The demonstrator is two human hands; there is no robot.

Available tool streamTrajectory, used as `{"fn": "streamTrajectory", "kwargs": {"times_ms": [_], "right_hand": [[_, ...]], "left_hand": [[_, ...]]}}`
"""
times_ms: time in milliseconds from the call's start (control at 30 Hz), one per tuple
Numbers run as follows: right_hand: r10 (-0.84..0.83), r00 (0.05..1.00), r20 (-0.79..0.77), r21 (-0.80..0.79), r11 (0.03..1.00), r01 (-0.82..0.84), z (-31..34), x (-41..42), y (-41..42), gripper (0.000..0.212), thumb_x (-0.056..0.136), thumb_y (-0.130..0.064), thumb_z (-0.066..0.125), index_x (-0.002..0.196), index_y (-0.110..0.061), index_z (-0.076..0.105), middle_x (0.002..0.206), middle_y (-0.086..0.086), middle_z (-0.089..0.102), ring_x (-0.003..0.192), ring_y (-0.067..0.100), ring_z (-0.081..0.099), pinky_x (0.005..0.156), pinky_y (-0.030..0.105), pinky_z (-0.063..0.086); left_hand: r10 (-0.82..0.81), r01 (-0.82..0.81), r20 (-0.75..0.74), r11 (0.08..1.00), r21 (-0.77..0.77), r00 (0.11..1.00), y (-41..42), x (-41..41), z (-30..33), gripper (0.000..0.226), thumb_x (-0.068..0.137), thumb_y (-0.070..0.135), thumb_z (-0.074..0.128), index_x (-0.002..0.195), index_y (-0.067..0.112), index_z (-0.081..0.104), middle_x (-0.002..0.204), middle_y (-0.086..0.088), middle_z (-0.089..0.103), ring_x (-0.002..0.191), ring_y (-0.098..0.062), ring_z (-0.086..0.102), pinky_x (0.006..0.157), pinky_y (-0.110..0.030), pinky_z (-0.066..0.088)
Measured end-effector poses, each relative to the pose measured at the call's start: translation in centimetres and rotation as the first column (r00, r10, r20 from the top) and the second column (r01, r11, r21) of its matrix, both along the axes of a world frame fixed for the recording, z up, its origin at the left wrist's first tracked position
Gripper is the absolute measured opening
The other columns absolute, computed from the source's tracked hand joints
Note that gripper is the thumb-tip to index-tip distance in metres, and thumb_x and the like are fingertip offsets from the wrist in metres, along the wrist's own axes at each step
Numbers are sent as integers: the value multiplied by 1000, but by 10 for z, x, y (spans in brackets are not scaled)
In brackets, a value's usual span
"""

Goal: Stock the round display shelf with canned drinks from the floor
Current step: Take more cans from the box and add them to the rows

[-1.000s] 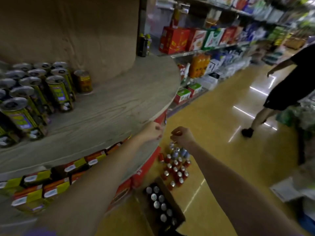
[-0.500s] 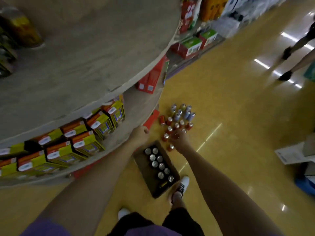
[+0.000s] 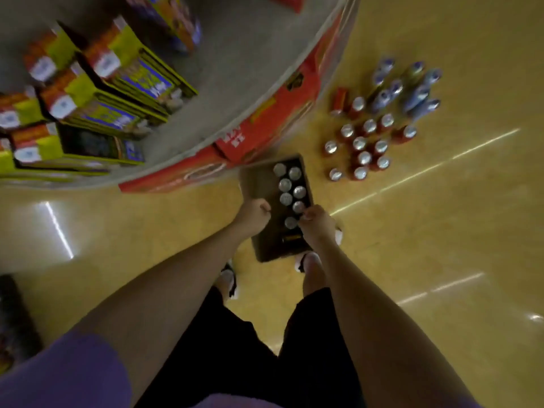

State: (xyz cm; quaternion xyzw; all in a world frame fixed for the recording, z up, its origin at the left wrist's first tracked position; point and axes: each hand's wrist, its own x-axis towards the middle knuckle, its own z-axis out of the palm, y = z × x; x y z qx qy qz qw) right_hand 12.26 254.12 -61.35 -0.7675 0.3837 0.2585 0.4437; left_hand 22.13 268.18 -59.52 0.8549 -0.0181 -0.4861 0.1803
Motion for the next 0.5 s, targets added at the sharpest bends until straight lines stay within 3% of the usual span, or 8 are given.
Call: {"fn": "streamTrajectory", "kwargs": {"times_ms": [100, 233, 367, 500], "right_hand": [[21, 999, -50, 65, 998, -18, -53, -5, 4, 19, 86, -12, 59, 104, -7, 62, 106, 15, 66, 102, 35, 60, 81, 37, 47], [145, 981, -127, 133, 983, -128, -136, -22, 27, 32, 78, -18, 64, 109, -10, 59, 106, 15, 63, 102, 36, 59, 73, 32, 41], [79, 975, -207, 156, 987, -46, -209, -43, 48, 33, 78, -11, 61, 110, -6, 60, 111, 18, 61, 103, 35, 58, 78, 29, 41], [-3, 968, -250, 109, 993, 32, -277, -53, 68, 34, 81, -9, 59, 115, -5, 56, 117, 19, 59, 105, 37, 57, 83, 32, 42]], "left_hand": [[68, -67, -24, 996, 66, 997, 3, -9, -46, 18, 94, 15, 52, 108, 14, 64, 101, -1, 59, 92, -18, 55, 76, -26, 41], [119, -106, -94, 986, 129, 988, 13, -24, -118, 21, 94, 20, 52, 113, 19, 62, 104, -1, 60, 96, -19, 56, 76, -25, 40], [122, -98, -163, 984, 151, 979, 23, -36, -196, 24, 95, 19, 52, 117, 17, 61, 104, 0, 60, 97, -17, 55, 78, -25, 39], [129, -99, -229, 986, 137, 965, 31, -42, -274, 23, 91, 19, 54, 114, 21, 60, 100, 2, 64, 101, -22, 61, 90, -36, 52]]}}
